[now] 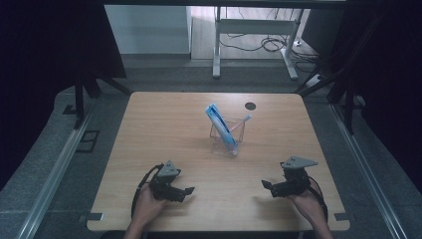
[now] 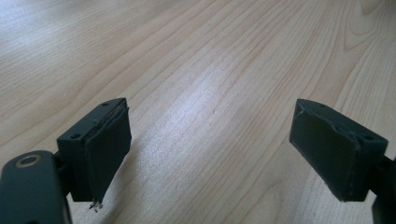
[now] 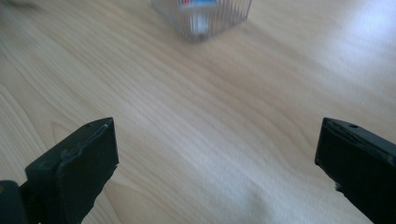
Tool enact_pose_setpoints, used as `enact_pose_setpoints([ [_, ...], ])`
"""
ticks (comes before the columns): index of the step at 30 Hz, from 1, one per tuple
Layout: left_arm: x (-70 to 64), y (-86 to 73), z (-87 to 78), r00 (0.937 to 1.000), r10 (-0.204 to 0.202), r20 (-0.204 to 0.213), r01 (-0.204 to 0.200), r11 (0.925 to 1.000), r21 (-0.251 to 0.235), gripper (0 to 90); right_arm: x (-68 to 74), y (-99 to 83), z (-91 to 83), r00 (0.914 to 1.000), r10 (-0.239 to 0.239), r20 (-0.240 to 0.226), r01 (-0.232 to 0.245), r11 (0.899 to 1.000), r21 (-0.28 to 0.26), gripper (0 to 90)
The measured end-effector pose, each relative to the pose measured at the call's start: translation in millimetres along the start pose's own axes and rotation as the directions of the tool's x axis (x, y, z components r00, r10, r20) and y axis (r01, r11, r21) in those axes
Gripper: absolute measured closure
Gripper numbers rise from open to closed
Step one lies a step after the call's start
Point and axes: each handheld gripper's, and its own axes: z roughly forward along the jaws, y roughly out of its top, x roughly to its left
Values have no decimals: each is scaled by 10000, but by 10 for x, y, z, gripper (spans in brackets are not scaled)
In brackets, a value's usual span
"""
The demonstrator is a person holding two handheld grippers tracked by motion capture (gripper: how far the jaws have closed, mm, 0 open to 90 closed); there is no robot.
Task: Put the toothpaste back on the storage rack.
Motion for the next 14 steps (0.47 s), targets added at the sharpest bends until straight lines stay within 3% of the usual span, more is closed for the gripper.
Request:
enact_pose_setpoints([
  [8,-5,-6,23,9998,119,-173,-114,9995,289,130,11,-256,87,9998,-15,180,5,9985,549,0],
  [14,-12,11,25,9996,183,-219,-176,9993,336,130,29,-321,124,9991,-348,255,325,9959,844,0],
])
